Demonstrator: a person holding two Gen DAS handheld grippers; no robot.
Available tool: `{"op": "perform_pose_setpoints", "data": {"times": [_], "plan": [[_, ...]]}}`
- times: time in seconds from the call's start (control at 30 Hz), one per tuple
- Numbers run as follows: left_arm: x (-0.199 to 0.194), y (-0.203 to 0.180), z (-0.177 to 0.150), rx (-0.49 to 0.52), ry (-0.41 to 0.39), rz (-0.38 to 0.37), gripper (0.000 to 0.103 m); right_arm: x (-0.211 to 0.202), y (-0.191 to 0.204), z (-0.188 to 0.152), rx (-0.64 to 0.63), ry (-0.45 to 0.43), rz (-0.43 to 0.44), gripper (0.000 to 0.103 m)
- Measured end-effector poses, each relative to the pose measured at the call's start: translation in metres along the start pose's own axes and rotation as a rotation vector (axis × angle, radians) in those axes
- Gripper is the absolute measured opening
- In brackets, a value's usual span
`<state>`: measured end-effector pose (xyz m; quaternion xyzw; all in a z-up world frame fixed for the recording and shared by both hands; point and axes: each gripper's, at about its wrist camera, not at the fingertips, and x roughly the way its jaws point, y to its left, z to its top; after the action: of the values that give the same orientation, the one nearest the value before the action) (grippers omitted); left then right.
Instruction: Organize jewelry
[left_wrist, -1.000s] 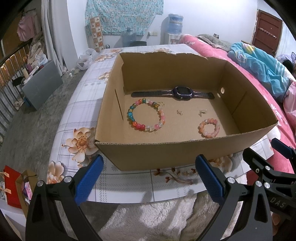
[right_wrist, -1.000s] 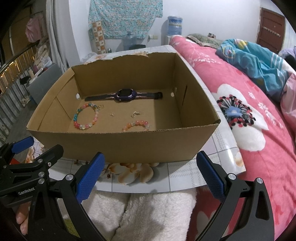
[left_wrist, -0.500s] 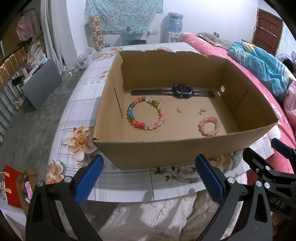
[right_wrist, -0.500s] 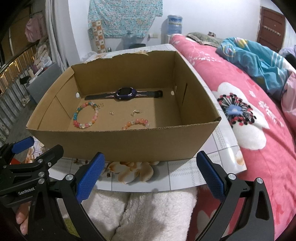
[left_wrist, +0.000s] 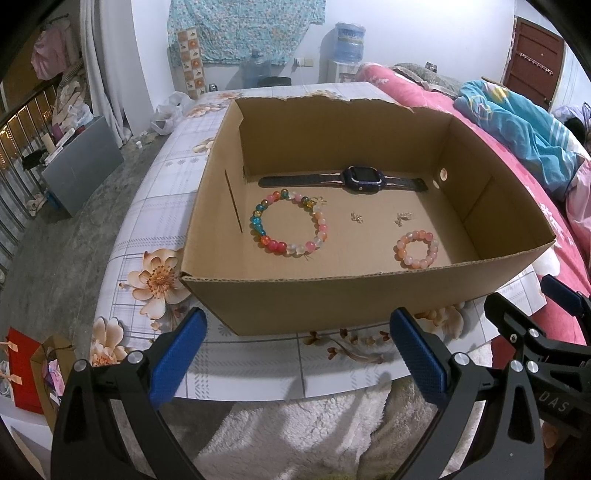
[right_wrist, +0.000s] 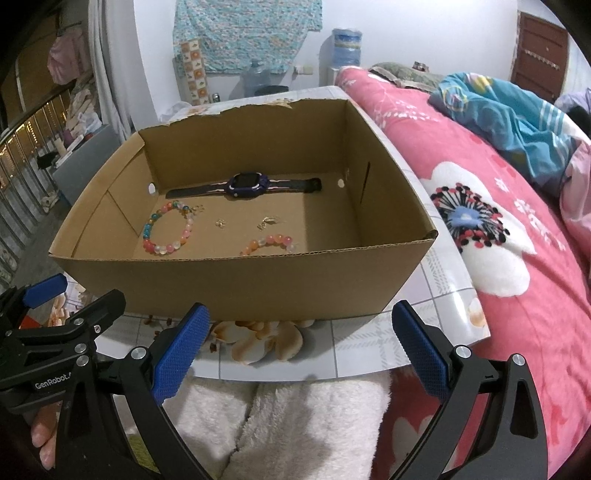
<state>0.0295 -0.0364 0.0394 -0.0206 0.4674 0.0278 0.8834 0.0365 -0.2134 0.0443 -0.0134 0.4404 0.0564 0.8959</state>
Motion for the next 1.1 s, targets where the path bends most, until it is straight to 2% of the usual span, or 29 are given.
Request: {"op": "perform_pose_setpoints", "data": {"times": [1.1], "plan": [[0.0, -0.0002, 0.0001, -0.001, 0.002, -0.001, 0.097, 0.0004, -0.0018, 0.0022, -0.003, 0.002, 0.001, 0.095]]}}
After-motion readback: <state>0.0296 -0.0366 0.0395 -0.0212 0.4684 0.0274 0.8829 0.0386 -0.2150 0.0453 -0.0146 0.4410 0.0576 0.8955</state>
